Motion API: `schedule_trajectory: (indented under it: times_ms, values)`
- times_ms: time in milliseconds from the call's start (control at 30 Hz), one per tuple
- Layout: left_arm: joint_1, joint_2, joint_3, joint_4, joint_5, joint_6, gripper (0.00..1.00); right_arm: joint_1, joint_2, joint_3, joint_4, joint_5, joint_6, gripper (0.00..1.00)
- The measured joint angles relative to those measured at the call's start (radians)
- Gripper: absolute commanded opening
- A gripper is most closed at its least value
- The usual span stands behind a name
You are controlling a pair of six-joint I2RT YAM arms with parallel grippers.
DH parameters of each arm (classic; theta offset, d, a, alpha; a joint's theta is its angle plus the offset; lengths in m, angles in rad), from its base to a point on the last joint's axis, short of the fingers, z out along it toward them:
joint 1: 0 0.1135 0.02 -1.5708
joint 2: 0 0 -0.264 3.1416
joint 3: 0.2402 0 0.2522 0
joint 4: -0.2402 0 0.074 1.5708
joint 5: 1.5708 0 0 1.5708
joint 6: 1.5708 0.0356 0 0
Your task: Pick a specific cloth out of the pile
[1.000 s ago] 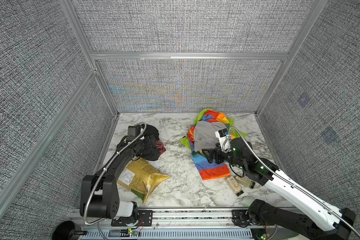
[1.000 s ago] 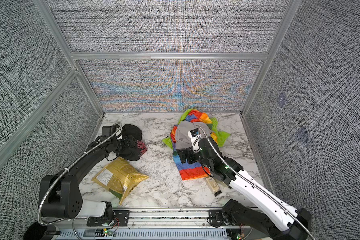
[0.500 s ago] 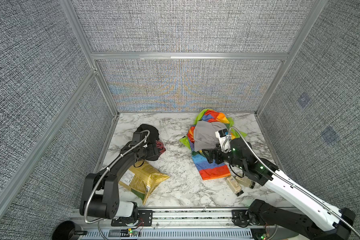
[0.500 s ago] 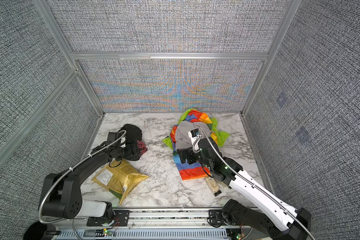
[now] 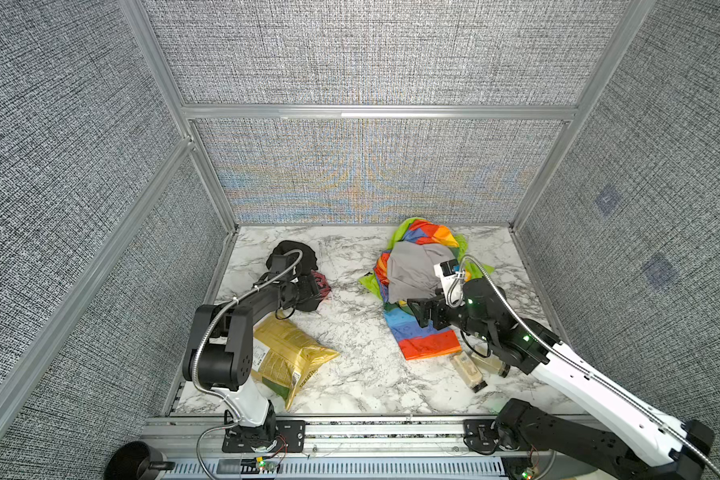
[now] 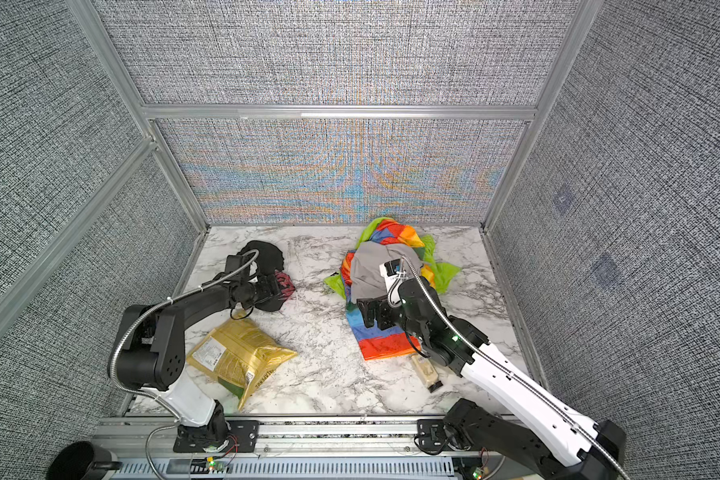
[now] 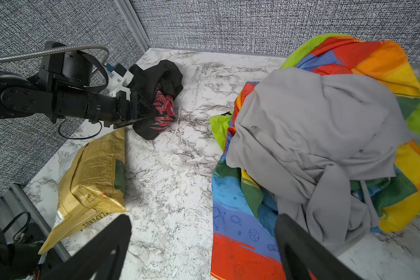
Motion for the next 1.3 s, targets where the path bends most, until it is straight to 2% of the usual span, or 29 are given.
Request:
schedule_trajectory:
  times_ms: [100, 200, 333, 467, 633, 800, 1000, 1133, 1300]
  values:
    - [0.000, -0.019, -0.004, 0.009, 0.008, -0.011, 0.91, -0.006, 0.022, -0.035, -0.004, 0.010, 0.008, 0.95]
    - [0.003, -0.104, -0.031, 0.008, 0.017, -0.011, 0.93, -0.024, 0.063, -0.060, 0.014, -0.011, 0.028, 0.93]
    - [0.003, -0.258, -0.055, 0.003, 0.020, 0.013, 0.98, -0.058, 0.178, -0.089, 0.081, -0.122, 0.061, 0.93]
    - [0.003, -0.392, -0.058, 0.001, 0.019, 0.054, 0.99, -0.077, 0.322, -0.099, 0.151, -0.243, 0.103, 0.93]
    - [0.003, -0.479, -0.080, 0.005, 0.023, 0.084, 0.99, -0.078, 0.441, -0.134, 0.232, -0.323, 0.146, 0.93]
    - [0.003, -0.536, -0.138, 0.029, 0.036, 0.087, 0.99, -0.109, 0.529, -0.139, 0.257, -0.346, 0.168, 0.93]
    - [0.003, -0.589, -0.175, 0.057, 0.039, 0.106, 0.99, -0.237, 0.589, -0.136, 0.259, -0.326, 0.164, 0.92]
    - [0.003, -0.623, -0.208, 0.069, 0.036, 0.117, 0.99, -0.311, 0.643, -0.088, 0.249, -0.322, 0.139, 0.92]
    - [0.003, -0.676, -0.251, 0.080, 0.036, 0.119, 0.99, -0.343, 0.702, -0.010, 0.244, -0.330, 0.096, 0.91]
